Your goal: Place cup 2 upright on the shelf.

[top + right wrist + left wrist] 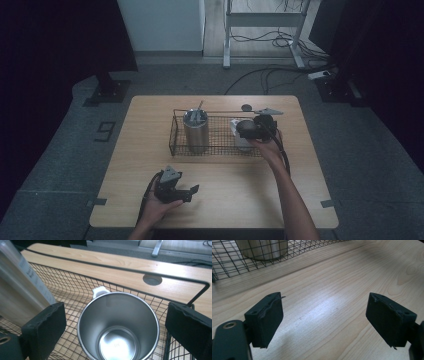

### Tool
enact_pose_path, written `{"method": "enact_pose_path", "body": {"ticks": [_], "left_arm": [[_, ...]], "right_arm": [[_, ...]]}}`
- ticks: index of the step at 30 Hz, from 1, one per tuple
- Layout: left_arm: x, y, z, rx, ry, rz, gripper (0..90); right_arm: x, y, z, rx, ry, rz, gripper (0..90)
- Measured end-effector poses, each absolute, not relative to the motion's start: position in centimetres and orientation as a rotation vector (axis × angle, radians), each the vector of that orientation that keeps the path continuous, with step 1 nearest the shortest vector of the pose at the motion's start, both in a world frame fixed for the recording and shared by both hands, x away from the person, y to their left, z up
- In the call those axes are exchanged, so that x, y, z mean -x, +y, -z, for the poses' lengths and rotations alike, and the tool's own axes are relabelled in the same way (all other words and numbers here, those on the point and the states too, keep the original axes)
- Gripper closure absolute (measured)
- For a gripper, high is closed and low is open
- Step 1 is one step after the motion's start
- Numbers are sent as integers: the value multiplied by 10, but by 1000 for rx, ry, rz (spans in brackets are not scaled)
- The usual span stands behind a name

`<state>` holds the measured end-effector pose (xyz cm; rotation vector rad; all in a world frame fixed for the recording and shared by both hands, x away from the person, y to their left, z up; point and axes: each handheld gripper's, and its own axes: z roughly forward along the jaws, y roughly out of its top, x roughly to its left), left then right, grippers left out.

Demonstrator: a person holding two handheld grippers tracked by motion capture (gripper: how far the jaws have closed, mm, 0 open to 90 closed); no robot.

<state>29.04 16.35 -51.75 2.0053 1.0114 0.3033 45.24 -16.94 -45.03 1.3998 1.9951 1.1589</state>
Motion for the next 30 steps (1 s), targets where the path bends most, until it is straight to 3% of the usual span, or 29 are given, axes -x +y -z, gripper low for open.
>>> {"method": "enact_pose_path", "body": {"ticks": [30], "left_arm": [[-288, 169, 516, -2000, 1000, -309, 149]], "right_arm": [[-397, -188, 450, -1303, 1975, -1259, 102]]}}
